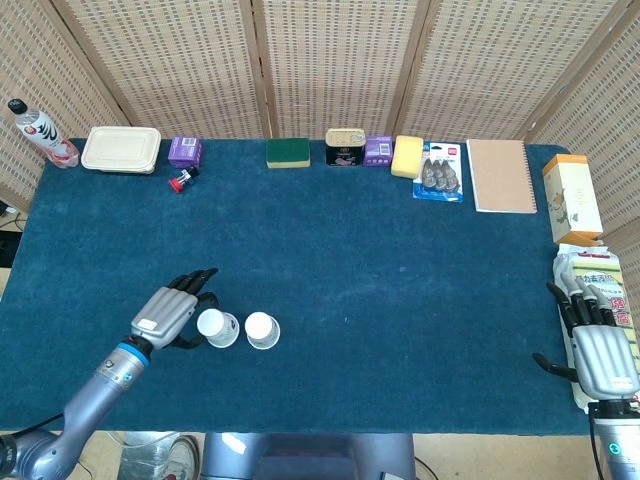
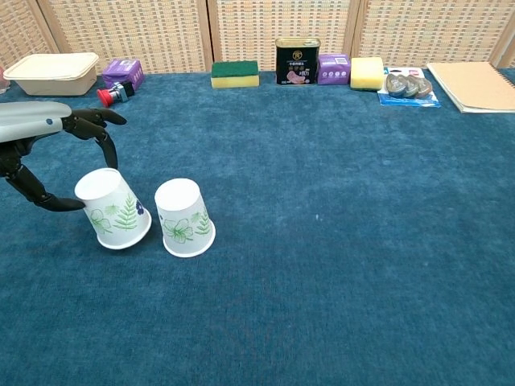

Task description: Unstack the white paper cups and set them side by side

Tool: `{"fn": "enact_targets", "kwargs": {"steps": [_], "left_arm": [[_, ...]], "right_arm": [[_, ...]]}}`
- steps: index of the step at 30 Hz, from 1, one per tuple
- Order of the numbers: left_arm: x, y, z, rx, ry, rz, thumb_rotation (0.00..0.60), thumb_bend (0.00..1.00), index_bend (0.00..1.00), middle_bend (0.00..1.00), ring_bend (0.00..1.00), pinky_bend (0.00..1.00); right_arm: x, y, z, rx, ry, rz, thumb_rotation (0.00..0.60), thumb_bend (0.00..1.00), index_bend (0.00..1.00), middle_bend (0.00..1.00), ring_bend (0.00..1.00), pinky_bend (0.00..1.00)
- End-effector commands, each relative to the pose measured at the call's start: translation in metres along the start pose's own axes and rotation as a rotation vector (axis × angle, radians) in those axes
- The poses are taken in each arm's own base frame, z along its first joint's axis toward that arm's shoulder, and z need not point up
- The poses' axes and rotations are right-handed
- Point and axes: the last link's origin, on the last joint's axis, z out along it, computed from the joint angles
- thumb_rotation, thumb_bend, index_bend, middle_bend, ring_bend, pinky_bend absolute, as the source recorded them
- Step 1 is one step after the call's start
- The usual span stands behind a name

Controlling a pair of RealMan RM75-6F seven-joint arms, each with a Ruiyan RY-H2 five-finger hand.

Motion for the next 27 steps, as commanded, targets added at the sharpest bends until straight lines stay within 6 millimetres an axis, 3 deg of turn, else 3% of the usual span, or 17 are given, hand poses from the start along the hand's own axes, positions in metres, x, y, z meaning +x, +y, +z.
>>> {"fn": "enact_targets", "kwargs": {"steps": [1, 27], "left_arm": [[0.0000, 0.0026, 0.0022, 0.002, 0.002, 0.006, 0.600, 0.24, 0.37, 0.00, 0.00, 0.10], [-0.0051, 0.0059, 0.0089, 0.031, -0.009, 0.032, 0.600, 0.24, 0.37, 0.00, 0.00, 0.10]], "right_arm": [[0.0001, 0.0002, 0.0002, 0.000, 0.000, 0.000, 0.600, 0.00, 0.07, 0.00, 0.03, 0.02], [0.0024, 0.0021, -0.0002, -0.003, 0.004, 0.009, 0.600, 0.00, 0.07, 0.00, 0.03, 0.02]]}}
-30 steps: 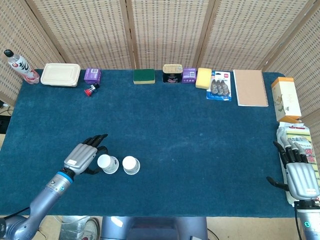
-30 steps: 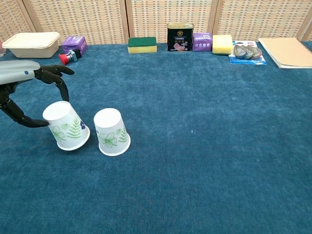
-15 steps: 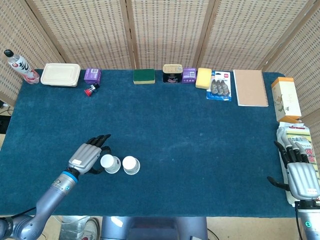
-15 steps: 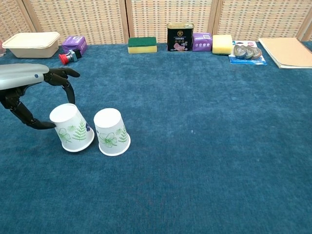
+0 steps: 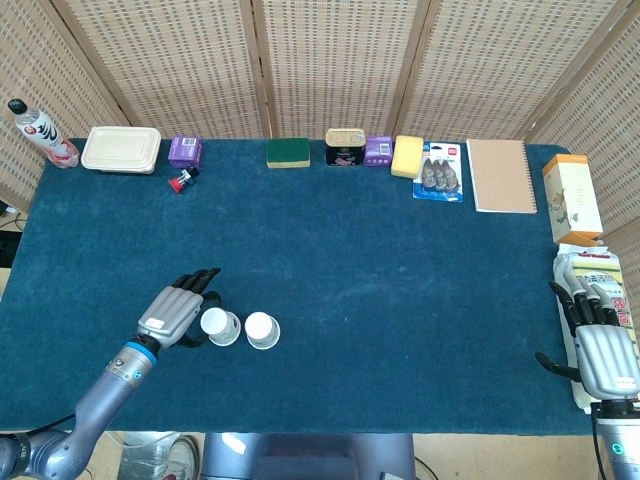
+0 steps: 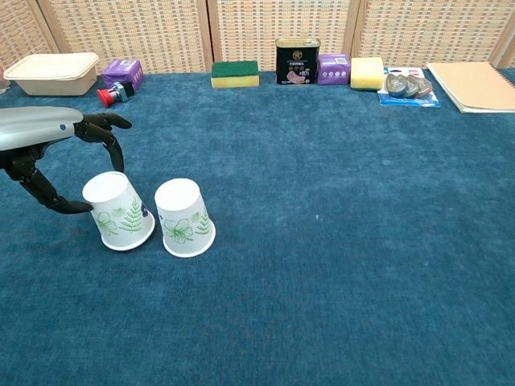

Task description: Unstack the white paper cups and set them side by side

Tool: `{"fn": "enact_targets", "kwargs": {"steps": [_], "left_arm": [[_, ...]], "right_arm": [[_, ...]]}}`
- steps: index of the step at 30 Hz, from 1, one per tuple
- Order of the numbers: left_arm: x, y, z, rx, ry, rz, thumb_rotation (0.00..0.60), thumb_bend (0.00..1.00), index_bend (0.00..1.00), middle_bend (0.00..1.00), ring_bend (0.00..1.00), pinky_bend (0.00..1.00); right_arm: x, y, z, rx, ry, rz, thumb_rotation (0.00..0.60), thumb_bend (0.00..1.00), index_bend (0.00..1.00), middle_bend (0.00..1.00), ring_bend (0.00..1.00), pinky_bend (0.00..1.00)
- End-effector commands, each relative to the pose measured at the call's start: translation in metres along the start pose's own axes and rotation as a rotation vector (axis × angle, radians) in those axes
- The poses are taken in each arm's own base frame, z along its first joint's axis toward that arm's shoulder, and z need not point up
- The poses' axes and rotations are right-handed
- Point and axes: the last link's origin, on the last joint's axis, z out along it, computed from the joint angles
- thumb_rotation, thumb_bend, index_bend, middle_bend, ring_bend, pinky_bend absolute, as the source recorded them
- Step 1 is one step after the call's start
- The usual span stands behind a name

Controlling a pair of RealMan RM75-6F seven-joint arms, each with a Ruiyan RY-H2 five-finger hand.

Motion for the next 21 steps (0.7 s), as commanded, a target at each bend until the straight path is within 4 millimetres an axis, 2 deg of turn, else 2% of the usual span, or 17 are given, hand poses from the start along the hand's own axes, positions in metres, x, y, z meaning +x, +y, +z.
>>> {"fn": "enact_targets", "kwargs": {"steps": [1, 7, 14, 21], "left_arm": [[-0.0005, 0.0003, 0.0008, 0.001, -0.002, 0.002, 0.600, 0.24, 0.37, 0.00, 0.00, 0.10], [0.0001, 0.0004, 0.0028, 0.004, -0.003, -0.005, 0.600, 0.24, 0.36, 0.00, 0.00, 0.10], [0.0004, 0.0012, 0.0027, 0.004, -0.005, -0.002, 0.600, 0.24, 0.24, 0.00, 0.00, 0.10], [0.0020, 0.0033, 0.0034, 0.001, -0.010, -0.003, 0.600, 0.24, 0.22, 0.00, 0.00, 0.10]], "right_arm": [[0.0002, 0.0002, 0.0000, 0.000, 0.001, 0.000, 0.600, 0.00, 0.07, 0.00, 0.03, 0.02], [0.0005, 0.0006, 0.0000, 0.000, 0.001, 0.001, 0.600, 0.00, 0.07, 0.00, 0.03, 0.02], [0.0006, 0.0009, -0.0001, -0.001, 0.001, 0.001, 0.600, 0.00, 0.07, 0.00, 0.03, 0.02], [0.0009, 0.0013, 0.0000, -0.003, 0.002, 0.001, 0.600, 0.00, 0.07, 0.00, 0.03, 0.02]]}}
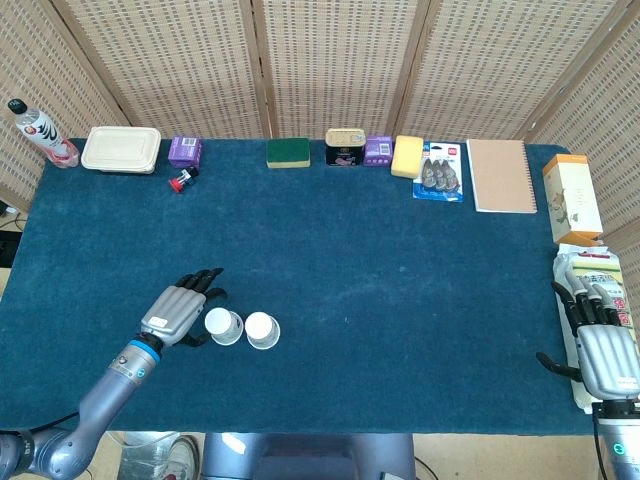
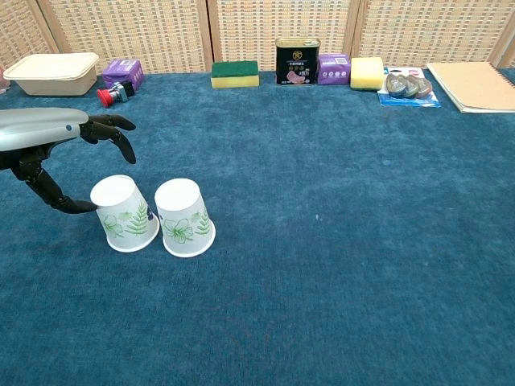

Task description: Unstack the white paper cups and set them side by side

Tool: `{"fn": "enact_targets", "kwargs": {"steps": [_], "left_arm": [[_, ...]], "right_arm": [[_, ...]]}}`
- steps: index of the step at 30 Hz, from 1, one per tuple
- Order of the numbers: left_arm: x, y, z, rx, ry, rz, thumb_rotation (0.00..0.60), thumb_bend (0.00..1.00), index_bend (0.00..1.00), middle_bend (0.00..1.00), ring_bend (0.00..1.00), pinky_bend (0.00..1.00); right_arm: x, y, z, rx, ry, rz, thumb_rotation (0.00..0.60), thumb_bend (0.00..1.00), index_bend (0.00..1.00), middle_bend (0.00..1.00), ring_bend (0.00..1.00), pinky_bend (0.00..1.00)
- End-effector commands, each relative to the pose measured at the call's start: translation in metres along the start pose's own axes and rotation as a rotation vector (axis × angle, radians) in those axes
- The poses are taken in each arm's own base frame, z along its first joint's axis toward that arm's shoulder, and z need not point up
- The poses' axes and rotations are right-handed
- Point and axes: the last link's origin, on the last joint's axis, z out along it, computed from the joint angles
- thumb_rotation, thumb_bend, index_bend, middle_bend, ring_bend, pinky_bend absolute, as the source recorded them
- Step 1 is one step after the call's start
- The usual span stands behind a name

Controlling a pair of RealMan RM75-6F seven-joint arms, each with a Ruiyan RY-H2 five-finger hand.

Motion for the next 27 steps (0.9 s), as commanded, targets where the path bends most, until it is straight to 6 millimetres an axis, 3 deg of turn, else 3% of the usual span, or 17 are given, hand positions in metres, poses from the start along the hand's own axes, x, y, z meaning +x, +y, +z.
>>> {"fn": "enact_targets", "kwargs": {"steps": [1, 9, 16, 21, 27], "left_arm": [[0.002, 0.000, -0.001, -0.001, 0.002, -0.002, 0.600, 0.24, 0.21, 0.00, 0.00, 0.10], [0.025, -0.003, -0.021, -0.017, 0.049, -0.033, 0.600, 0.23, 0.02, 0.00, 0.00, 0.10], [0.051, -0.033, -0.062, 0.021, 0.252, -0.018, 0.600, 0.14, 0.00, 0.00, 0.00, 0.10], [0.039, -0.067, -0.102, 0.060, 0.402, -0.021, 0.600, 0.13, 0.00, 0.00, 0.00, 0.10], [0.017, -0.094, -0.142, 0.123, 0.504, -0.026, 0.600, 0.12, 0.00, 0.00, 0.00, 0.10]], "right_arm": [[0.000, 0.000, 0.000, 0.000, -0.001, 0.000, 0.600, 0.00, 0.07, 0.00, 0.03, 0.02], [0.000, 0.001, 0.000, -0.001, -0.001, 0.002, 0.600, 0.00, 0.07, 0.00, 0.03, 0.02], [0.001, 0.000, 0.000, 0.000, 0.003, 0.001, 0.600, 0.00, 0.07, 0.00, 0.03, 0.02], [-0.001, -0.002, 0.000, 0.007, 0.004, -0.003, 0.600, 0.00, 0.07, 0.00, 0.03, 0.02], [-0.007, -0.007, 0.001, 0.021, 0.005, -0.020, 0.600, 0.00, 0.07, 0.00, 0.03, 0.01]]}}
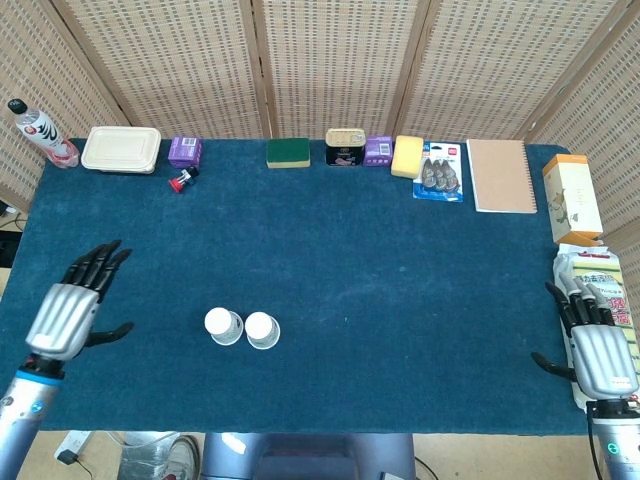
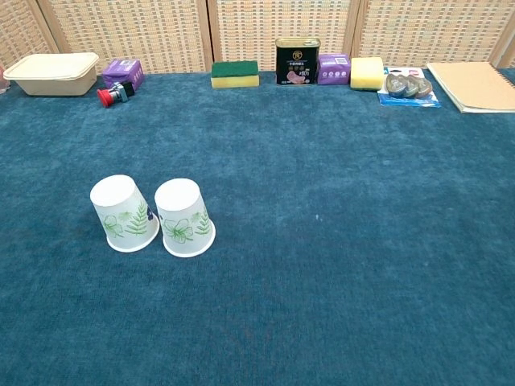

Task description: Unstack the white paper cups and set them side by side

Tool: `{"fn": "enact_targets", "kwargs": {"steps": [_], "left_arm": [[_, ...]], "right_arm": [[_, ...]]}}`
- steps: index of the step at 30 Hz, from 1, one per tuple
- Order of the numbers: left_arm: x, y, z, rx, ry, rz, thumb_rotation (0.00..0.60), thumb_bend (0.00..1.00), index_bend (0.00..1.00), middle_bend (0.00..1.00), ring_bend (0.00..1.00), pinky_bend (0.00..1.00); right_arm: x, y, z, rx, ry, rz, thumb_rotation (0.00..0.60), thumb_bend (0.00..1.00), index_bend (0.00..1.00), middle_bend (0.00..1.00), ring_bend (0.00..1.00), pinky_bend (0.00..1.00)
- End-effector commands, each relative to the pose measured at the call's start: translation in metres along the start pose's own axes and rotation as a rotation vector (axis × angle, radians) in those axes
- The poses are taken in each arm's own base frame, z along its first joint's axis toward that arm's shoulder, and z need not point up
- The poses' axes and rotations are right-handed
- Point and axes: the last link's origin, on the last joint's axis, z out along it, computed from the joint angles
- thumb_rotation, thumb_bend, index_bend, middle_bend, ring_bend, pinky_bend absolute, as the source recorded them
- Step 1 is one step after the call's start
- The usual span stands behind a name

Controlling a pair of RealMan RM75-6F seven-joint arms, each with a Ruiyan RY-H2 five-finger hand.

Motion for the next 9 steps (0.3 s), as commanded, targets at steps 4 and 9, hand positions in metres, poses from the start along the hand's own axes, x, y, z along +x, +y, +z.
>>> {"fn": "enact_targets", "kwargs": {"steps": [4, 9], "left_arm": [[-0.005, -0.028, -0.054, 0.067, 0.082, -0.028, 0.600, 0.12, 0.00, 0.00, 0.00, 0.10], [-0.003, -0.035, -0.061, 0.090, 0.076, -0.041, 0.600, 0.13, 0.00, 0.00, 0.00, 0.10]], "right_arm": [[-0.005, -0.002, 0.000, 0.000, 0.004, -0.021, 0.600, 0.01, 0.07, 0.00, 0.03, 0.01], [-0.009, -0.003, -0.001, -0.004, -0.005, -0.037, 0.600, 0.01, 0.07, 0.00, 0.03, 0.01]]}}
